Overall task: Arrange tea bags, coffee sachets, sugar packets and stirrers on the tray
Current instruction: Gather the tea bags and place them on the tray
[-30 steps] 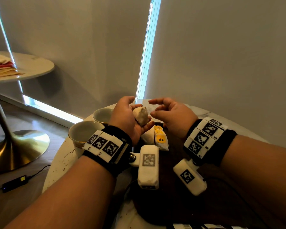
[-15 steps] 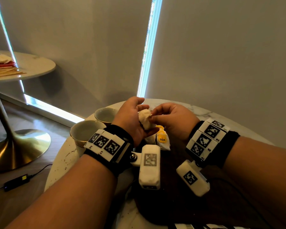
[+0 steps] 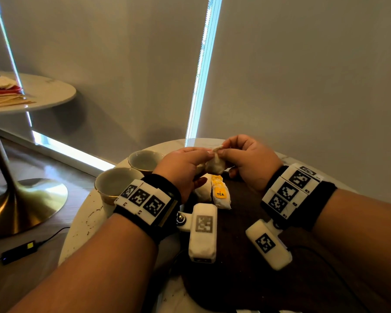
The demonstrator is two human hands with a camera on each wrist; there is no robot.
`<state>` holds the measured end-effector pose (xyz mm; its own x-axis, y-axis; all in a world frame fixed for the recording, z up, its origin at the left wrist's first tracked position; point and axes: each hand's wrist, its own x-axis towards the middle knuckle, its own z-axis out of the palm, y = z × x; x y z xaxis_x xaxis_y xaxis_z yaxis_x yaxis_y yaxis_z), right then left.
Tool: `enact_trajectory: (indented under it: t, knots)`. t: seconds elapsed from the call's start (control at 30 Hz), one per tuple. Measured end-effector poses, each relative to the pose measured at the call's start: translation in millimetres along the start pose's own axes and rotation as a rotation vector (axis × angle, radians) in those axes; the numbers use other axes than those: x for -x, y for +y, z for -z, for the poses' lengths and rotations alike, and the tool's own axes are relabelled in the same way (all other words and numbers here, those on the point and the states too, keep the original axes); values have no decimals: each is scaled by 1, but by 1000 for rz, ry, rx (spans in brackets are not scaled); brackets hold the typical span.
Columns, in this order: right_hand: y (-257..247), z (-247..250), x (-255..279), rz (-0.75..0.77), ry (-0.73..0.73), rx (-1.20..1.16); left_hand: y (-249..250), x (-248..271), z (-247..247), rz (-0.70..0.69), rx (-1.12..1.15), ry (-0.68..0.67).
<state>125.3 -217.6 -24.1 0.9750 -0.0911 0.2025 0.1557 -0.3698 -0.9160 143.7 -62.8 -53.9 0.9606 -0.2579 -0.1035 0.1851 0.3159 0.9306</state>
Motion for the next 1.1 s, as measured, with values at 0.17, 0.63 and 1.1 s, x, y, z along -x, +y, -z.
enact_trajectory:
  t: [0.17,0.63,1.1]
  knots:
    - [-1,-2,7,-25,-65,15,0,0,1,-18,6,11]
    - [3,1,4,-104,-5,201,7,-3,4,-80,153,99]
    - [6,-28,6,-239,-340,636,9,1,7,-128,127,105]
